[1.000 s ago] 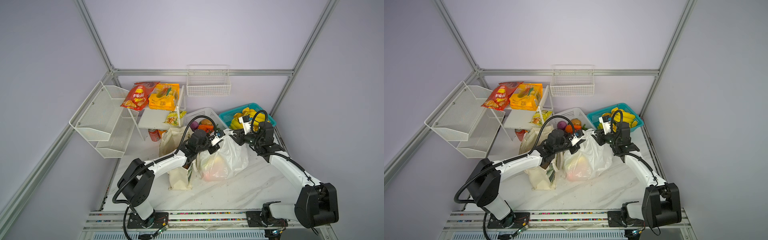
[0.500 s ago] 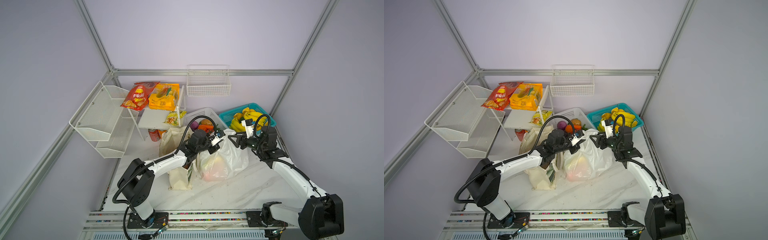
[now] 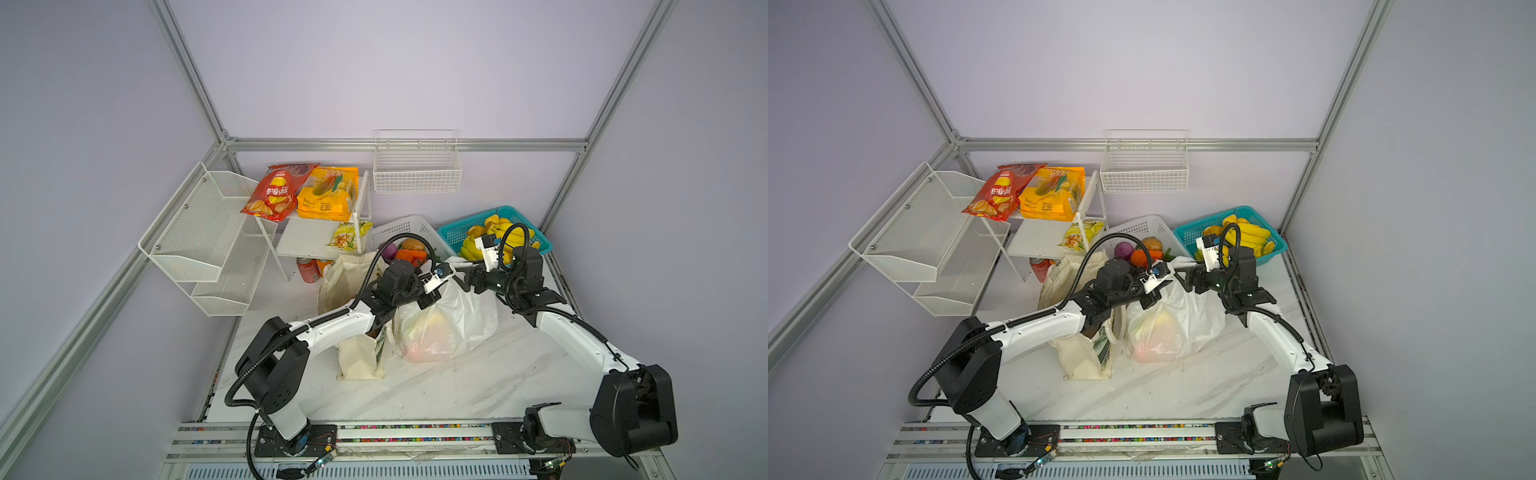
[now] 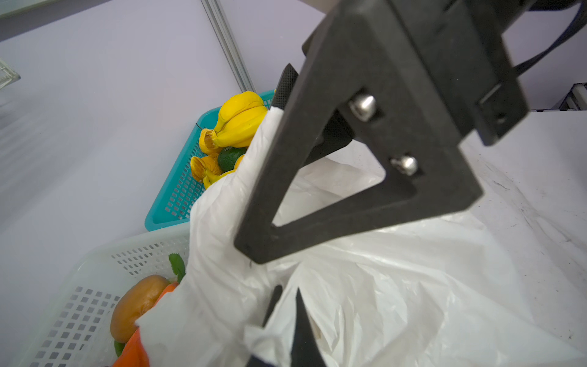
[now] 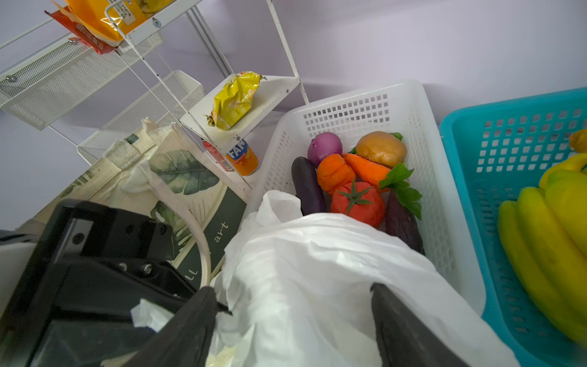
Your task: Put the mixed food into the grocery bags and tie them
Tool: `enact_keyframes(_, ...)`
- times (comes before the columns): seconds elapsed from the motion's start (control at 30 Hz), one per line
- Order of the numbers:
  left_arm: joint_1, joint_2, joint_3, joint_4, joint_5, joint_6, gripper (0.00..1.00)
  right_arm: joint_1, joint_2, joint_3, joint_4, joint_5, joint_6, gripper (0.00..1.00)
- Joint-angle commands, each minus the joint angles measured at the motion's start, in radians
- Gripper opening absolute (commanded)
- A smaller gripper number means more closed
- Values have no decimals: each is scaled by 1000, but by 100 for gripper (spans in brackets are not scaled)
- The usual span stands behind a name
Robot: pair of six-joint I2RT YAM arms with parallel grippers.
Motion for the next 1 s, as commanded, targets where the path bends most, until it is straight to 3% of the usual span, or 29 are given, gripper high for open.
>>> enact_keyframes(0.0, -7, 20, 17, 11, -9, 30, 0, 8, 3, 19, 30, -15, -22, 70)
enact_keyframes(0.23, -17, 32, 19, -8, -35, 63, 0, 11, 7, 3, 51, -31, -16, 36)
enact_keyframes(0.53, -26, -1, -2, -23, -42, 78, 26, 12, -12, 3, 62, -46, -19, 2)
enact_keyframes(0.67, -26, -62, -5, -88, -11, 75, 44, 11, -42, 0, 48, -44, -44, 0)
enact_keyframes(0.77, -24, -127, -1, -168, 71, 85, 57, 12, -72, -16, 66, -44, -51, 0)
enact_keyframes(0.97, 11, -250, 11, -247, 221, 65, 70, 11, -97, -30, 77, -87, -96, 0)
